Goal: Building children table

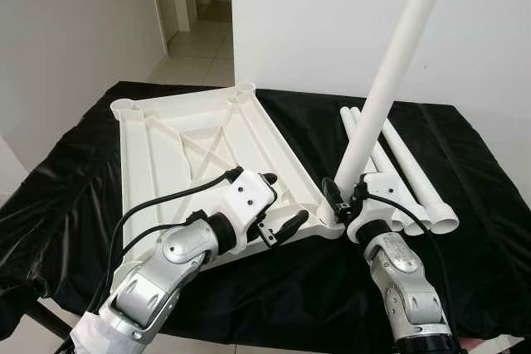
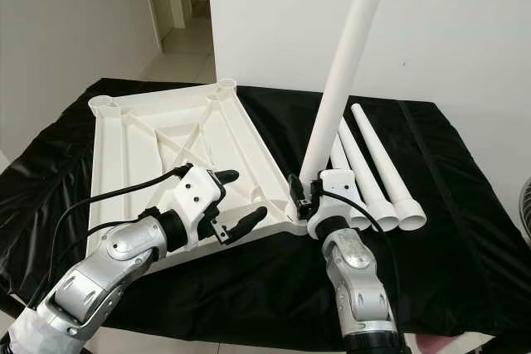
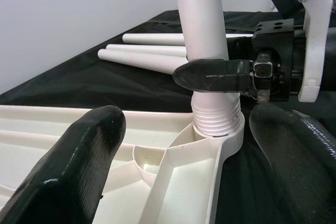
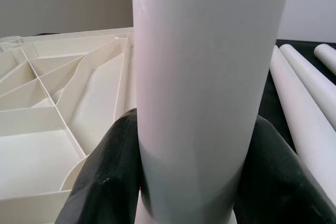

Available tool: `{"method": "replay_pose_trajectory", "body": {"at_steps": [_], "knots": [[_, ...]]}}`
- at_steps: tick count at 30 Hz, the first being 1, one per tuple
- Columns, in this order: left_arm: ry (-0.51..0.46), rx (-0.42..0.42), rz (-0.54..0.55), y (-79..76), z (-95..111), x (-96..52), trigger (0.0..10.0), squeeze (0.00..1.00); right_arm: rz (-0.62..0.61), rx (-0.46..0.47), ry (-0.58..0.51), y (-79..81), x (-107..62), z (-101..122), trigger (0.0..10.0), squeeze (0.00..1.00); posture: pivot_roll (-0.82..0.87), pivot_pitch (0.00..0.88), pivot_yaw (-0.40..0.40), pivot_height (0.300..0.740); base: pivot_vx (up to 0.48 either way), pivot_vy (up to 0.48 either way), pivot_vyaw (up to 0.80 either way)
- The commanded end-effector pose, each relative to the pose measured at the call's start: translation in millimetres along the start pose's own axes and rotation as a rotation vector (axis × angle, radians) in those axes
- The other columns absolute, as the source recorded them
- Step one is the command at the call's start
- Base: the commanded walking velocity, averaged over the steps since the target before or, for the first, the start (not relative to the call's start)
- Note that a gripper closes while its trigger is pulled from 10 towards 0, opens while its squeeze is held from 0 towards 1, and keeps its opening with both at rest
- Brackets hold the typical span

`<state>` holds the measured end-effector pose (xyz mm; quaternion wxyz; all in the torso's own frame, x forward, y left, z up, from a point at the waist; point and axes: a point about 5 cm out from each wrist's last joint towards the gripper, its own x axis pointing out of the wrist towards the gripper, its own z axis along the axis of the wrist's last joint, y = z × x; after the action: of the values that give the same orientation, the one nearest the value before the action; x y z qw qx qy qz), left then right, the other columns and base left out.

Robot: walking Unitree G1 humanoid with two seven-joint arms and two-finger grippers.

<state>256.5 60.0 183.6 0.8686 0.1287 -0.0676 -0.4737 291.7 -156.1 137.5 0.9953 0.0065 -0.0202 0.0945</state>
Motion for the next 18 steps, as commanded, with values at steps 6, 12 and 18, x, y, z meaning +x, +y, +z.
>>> {"method": "replay_pose_trajectory", "body": {"at_steps": [6, 12, 18], "knots": [[0.011, -0.005, -0.06, -4.3, -0.5, -2.6, 10.0, 0.0, -0.052, 0.022, 0.157, 3.5, -15.8, -37.4, 10.0, 0.0, 0.0, 0.023, 0.036, 0.74, 0.0, 0.0, 0.0], [0.012, -0.001, -0.067, -3.5, -0.3, -2.1, 10.0, 0.0, -0.166, 0.007, 0.114, -1.4, -19.5, -34.3, 10.0, 0.0, 0.0, 0.026, 0.042, 0.74, 0.0, 0.0, 0.0], [0.007, -0.002, -0.067, -2.5, 0.9, -0.6, 10.0, 0.0, -0.362, 0.024, 0.063, -4.6, -25.4, -30.4, 10.0, 0.0, 0.0, 0.03, 0.044, 0.74, 0.0, 0.0, 0.0]]}}
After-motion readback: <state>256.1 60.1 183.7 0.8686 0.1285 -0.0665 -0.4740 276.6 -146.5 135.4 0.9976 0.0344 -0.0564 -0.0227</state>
